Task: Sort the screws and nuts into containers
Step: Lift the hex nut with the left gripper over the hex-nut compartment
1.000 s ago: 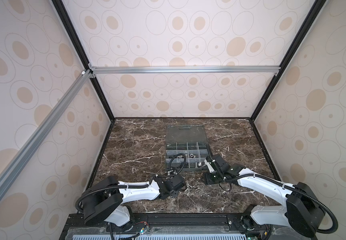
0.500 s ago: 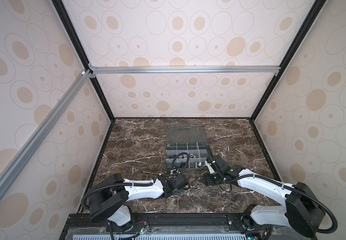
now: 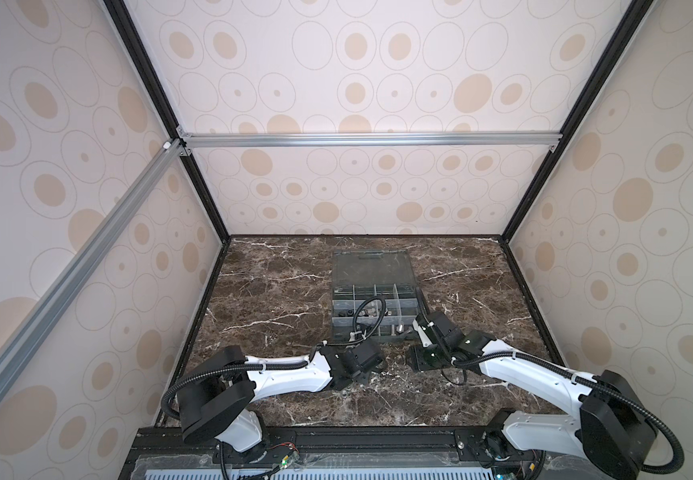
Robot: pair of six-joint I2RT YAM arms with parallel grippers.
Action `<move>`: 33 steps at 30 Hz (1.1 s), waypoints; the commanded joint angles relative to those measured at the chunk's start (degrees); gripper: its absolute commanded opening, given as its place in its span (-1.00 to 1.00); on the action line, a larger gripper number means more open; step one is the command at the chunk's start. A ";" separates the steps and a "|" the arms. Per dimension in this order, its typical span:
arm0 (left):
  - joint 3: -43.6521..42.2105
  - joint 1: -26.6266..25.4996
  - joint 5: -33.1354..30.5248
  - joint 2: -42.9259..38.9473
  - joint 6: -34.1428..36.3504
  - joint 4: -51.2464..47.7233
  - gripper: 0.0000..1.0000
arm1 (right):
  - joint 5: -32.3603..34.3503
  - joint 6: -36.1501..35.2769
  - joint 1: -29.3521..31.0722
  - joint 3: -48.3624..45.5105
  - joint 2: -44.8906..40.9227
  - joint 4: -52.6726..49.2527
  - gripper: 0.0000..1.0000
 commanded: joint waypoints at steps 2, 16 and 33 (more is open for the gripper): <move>6.59 1.12 -2.41 1.66 5.32 -0.56 -0.55 | 2.17 0.85 0.43 -0.03 -2.21 -2.43 0.07; 30.51 12.95 5.69 17.57 18.39 1.60 -0.55 | 4.59 2.52 0.39 -0.77 -7.65 -6.50 0.06; 36.41 16.01 11.58 25.51 17.90 4.02 -0.02 | 5.64 3.44 0.53 -2.09 -13.41 -10.09 0.07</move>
